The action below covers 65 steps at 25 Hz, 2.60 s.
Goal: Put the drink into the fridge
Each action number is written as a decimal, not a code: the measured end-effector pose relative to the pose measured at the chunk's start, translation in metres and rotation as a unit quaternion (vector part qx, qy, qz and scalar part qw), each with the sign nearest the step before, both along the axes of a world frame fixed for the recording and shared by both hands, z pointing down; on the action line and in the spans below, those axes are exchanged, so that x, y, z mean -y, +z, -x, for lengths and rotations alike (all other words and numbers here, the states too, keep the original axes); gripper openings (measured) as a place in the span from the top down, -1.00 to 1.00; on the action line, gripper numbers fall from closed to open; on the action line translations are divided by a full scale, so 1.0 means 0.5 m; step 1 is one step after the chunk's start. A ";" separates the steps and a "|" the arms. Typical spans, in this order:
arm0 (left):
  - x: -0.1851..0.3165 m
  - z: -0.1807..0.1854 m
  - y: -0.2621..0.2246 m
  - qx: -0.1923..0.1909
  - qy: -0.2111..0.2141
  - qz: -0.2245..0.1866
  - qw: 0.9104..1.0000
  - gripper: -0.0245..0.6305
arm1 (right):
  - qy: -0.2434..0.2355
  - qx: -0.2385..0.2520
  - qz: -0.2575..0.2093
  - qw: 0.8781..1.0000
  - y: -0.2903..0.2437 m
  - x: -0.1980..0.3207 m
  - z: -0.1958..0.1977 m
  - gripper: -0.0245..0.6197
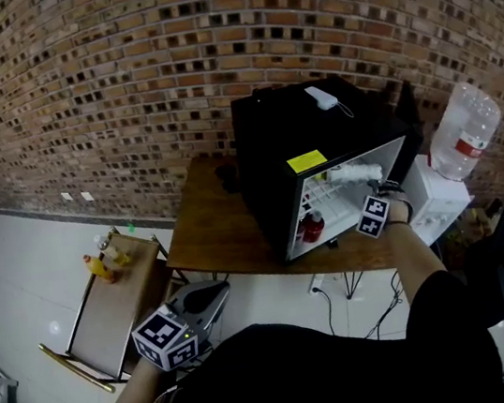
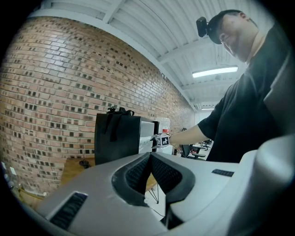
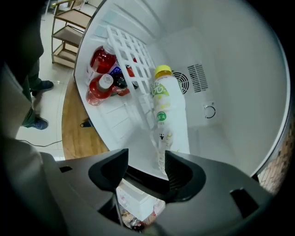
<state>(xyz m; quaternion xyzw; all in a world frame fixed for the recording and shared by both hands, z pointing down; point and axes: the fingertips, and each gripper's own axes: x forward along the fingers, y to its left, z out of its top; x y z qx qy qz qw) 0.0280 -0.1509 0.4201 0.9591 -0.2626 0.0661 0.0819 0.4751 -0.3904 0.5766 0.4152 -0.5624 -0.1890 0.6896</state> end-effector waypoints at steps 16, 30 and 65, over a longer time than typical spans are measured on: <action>-0.005 -0.018 0.003 0.002 0.014 0.003 1.000 0.94 | -0.006 0.023 0.004 1.000 0.036 -0.046 0.019 0.21; 0.001 -0.018 0.012 0.003 0.008 0.009 1.000 0.94 | -0.032 -0.019 -0.010 0.999 -0.003 0.024 0.031 0.36; 0.043 -0.049 0.011 -0.061 0.026 0.030 0.997 0.94 | -0.182 0.819 -0.028 0.543 -0.321 -0.461 0.450 0.37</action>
